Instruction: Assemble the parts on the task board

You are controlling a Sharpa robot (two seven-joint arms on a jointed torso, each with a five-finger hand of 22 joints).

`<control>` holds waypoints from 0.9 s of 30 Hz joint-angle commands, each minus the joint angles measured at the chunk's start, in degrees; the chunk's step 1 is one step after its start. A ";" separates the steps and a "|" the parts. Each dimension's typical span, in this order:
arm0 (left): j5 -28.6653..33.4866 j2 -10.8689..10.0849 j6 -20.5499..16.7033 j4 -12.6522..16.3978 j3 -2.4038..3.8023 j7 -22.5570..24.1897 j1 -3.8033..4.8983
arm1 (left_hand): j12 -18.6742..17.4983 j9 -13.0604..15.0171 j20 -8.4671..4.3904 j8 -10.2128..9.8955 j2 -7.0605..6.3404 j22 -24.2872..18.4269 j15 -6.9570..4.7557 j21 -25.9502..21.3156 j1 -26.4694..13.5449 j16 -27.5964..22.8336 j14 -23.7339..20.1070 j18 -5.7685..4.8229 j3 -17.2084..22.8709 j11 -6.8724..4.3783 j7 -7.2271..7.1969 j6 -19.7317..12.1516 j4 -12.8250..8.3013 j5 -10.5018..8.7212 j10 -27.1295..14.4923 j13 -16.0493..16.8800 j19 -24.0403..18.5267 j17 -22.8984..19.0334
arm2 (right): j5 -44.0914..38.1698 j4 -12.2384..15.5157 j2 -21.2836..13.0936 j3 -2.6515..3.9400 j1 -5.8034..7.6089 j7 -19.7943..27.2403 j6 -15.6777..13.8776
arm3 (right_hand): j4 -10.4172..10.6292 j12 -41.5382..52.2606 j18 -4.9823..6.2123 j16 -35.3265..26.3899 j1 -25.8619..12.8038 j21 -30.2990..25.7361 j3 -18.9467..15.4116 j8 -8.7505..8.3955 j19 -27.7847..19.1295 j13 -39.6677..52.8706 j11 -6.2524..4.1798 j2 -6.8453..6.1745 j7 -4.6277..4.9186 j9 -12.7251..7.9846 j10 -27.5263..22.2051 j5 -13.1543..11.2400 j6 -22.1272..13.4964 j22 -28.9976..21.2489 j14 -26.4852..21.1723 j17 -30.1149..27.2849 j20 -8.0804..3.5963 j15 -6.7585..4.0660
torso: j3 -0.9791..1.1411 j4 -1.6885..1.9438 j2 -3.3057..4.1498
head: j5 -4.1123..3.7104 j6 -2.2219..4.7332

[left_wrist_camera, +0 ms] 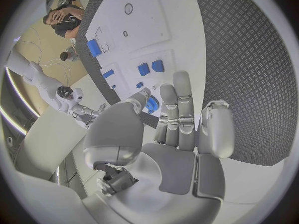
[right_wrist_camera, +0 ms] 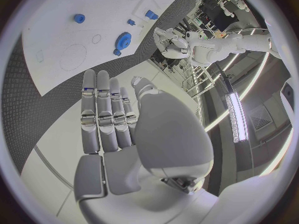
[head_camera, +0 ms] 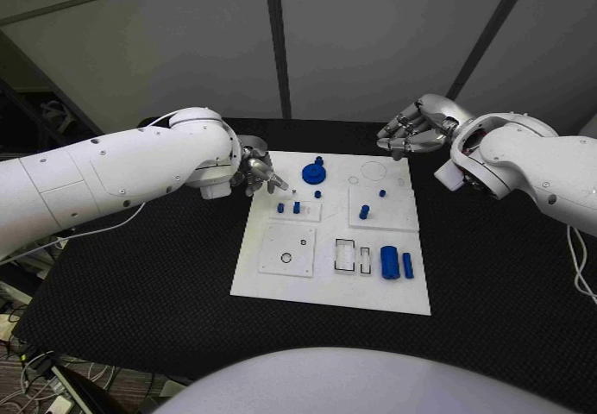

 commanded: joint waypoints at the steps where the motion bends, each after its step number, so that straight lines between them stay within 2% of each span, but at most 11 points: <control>1: 1.76 -1.01 -1.24 1.65 0.01 0.91 -0.41 | 0.04 -0.09 0.37 -0.24 -0.02 11.79 0.36 -0.26 0.57 -0.12 -0.15 -1.01 0.03 0.11 0.11 -0.14 -0.32 0.28 -0.19 0.18 1.37 -0.02 | 0.22 0.03 -0.03 0.02 0.11 0.46 0.07 | 0.17 0.07 0.59 -0.40 -0.31 -0.20 0.05 0.30 0.20 0.07 -0.17 0.16 0.11 0.03 -0.43 0.32 -0.36 -0.07 -0.44 0.08 0.29 -0.02 | -0.04 0.08 -0.03 | 0.03 0.00; 7: 1.75 -3.01 -3.65 4.47 -0.01 1.27 -1.75 | 0.17 -0.61 0.44 -0.73 -0.59 11.79 0.46 -0.30 0.11 -0.09 -0.14 -1.01 -1.73 0.29 0.31 0.15 0.30 -0.06 -0.16 0.18 1.38 0.00 | 0.22 -0.02 -0.04 0.02 0.11 0.46 0.02 | 0.17 0.08 0.60 -0.40 -0.28 -0.20 0.09 0.31 0.20 0.08 -0.17 0.23 0.10 0.03 -0.42 0.35 -0.35 -0.07 -0.44 0.09 0.29 -0.03 | -0.09 0.07 -0.01 | 0.08 0.00; 11: 1.40 -3.58 -5.00 5.35 -0.01 1.41 -2.30 | 0.16 -0.79 0.45 -0.88 -0.64 11.79 0.48 -0.32 0.02 -0.10 -0.14 -1.00 -2.51 0.31 0.33 0.26 0.60 -0.07 -0.19 0.10 1.38 0.00 | 0.22 -0.01 -0.08 0.02 0.11 0.46 0.01 | 0.17 0.08 0.60 -0.40 -0.28 -0.20 0.09 0.31 0.20 0.08 -0.17 0.23 0.10 0.03 -0.42 0.35 -0.35 -0.07 -0.44 0.09 0.29 -0.03 | -0.09 0.03 0.01 | 0.23 0.00; 16: 1.23 -3.51 -5.90 5.63 -0.02 1.50 -2.75 | 0.11 -0.85 0.46 -0.95 -0.63 11.82 0.48 -0.24 0.01 -0.12 -0.15 -1.02 -2.79 0.32 0.33 0.29 0.72 -0.06 -0.23 0.01 1.41 -0.01 | 0.22 0.00 -0.08 0.02 0.10 0.46 0.01 | 0.17 0.08 0.60 -0.40 -0.28 -0.20 0.09 0.31 0.20 0.08 -0.17 0.23 0.10 0.03 -0.42 0.35 -0.35 -0.07 -0.44 0.09 0.29 -0.03 | -0.05 -0.07 0.05 | 0.28 0.00; 27: 0.00 -2.40 -5.74 4.19 -0.04 1.42 -3.53 | -0.74 -1.14 0.48 -1.33 -0.44 11.75 0.53 -0.52 0.50 -0.15 -0.16 -0.96 -3.60 0.41 0.44 0.09 0.87 0.06 -0.91 -1.08 1.31 -0.02 | 0.22 0.01 -0.12 0.02 0.09 0.47 -0.01 | 0.17 0.08 0.60 -0.40 -0.28 -0.20 0.09 0.31 0.20 0.08 -0.17 0.23 0.10 0.03 -0.42 0.35 -0.35 -0.07 -0.44 0.09 0.29 -0.03 | -0.03 0.00 0.06 | 0.13 0.00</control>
